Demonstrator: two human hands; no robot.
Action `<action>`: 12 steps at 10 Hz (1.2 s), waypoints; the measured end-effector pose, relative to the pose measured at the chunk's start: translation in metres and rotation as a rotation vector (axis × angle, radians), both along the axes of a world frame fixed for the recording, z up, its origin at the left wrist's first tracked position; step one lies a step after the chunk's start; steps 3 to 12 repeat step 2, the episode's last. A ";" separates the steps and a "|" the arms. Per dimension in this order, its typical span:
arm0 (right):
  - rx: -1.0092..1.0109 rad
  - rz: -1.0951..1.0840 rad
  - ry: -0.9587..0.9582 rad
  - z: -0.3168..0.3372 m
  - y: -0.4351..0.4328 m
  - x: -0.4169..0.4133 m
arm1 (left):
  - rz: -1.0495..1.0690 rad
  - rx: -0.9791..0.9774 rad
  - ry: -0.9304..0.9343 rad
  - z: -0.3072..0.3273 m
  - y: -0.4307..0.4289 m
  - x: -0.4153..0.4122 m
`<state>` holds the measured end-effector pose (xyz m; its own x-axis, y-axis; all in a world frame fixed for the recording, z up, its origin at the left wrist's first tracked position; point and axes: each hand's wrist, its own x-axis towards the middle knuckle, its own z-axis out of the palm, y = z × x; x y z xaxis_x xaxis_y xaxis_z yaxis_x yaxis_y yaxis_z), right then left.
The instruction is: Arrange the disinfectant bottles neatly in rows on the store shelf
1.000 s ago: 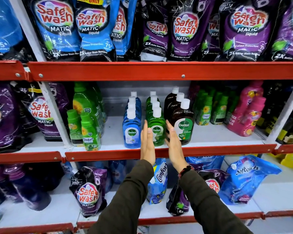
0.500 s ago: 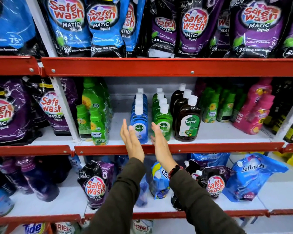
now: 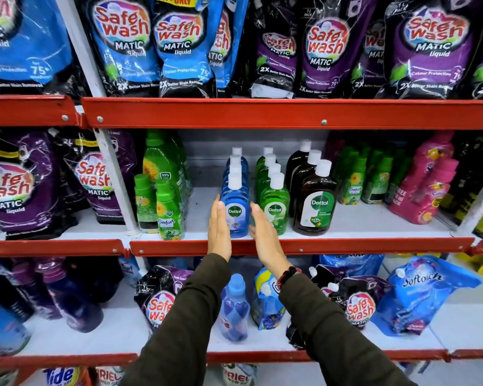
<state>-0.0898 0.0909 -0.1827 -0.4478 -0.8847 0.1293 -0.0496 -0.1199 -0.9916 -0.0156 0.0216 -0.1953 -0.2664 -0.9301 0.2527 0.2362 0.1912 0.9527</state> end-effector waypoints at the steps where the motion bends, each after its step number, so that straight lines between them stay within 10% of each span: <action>1: 0.008 0.016 0.017 -0.002 0.004 -0.008 | 0.006 -0.021 0.025 -0.004 -0.001 -0.001; 12: 0.008 0.009 -0.002 -0.004 0.017 -0.028 | 0.072 -0.041 -0.044 -0.008 0.001 0.000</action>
